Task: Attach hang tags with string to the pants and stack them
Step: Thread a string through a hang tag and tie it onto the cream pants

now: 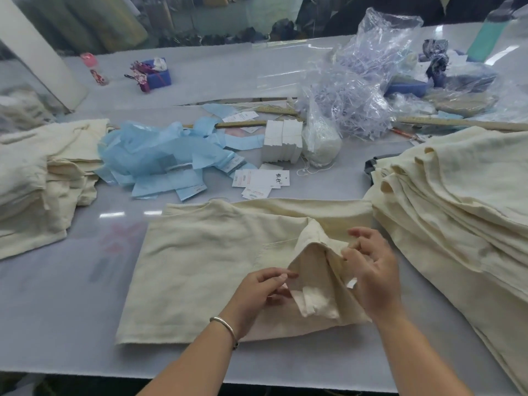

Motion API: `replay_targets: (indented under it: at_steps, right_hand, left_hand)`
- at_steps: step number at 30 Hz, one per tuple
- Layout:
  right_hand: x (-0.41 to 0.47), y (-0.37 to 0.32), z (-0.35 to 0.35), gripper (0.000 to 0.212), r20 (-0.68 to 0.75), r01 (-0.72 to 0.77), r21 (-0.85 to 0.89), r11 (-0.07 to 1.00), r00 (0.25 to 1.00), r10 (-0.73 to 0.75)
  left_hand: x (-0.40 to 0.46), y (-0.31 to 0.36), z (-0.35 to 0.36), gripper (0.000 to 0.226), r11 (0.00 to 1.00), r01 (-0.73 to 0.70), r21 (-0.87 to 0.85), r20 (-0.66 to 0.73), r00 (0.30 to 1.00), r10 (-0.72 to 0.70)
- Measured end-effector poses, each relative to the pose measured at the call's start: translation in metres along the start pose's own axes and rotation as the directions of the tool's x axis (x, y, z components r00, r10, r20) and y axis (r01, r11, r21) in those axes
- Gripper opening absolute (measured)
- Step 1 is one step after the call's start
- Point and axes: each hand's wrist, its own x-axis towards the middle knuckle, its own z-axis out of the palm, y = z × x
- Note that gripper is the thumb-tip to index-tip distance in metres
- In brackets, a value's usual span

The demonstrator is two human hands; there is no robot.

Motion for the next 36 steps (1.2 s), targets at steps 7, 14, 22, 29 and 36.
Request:
replay_targets:
  at_steps: [7, 14, 22, 29, 36]
  right_hand:
    - [0.024, -0.049, 0.115, 0.011, 0.257, 0.218, -0.087, 0.972, 0.948, -0.189]
    - [0.037, -0.052, 0.289, 0.02, 0.502, 0.198, -0.176, 0.964, 0.861, -0.085]
    - [0.085, -0.041, 0.45, 0.032, 0.484, 0.227, -0.437, 0.87, 0.875, 0.015]
    - [0.183, -0.061, 0.514, 0.071, 0.434, 0.521, -0.732, 0.439, 0.853, -0.29]
    - [0.225, -0.051, 0.535, 0.044, 0.451, 0.47, -0.879, 0.078, 0.874, -0.18]
  left_hand:
    - [-0.019, 0.019, -0.095, 0.02, 1.0, -0.026, -0.007, -0.103, 0.994, 0.025]
    - [-0.009, 0.034, -0.222, 0.022, 1.0, -0.026, 0.015, -0.218, 0.975, 0.029]
    - [0.049, 0.062, -0.366, 0.021, 0.999, -0.053, -0.004, -0.347, 0.937, 0.048]
    - [0.095, 0.067, -0.419, 0.021, 0.998, -0.033, -0.049, -0.339, 0.941, 0.015]
    - [0.125, 0.073, -0.436, 0.022, 1.0, -0.017, 0.023, -0.289, 0.957, 0.022]
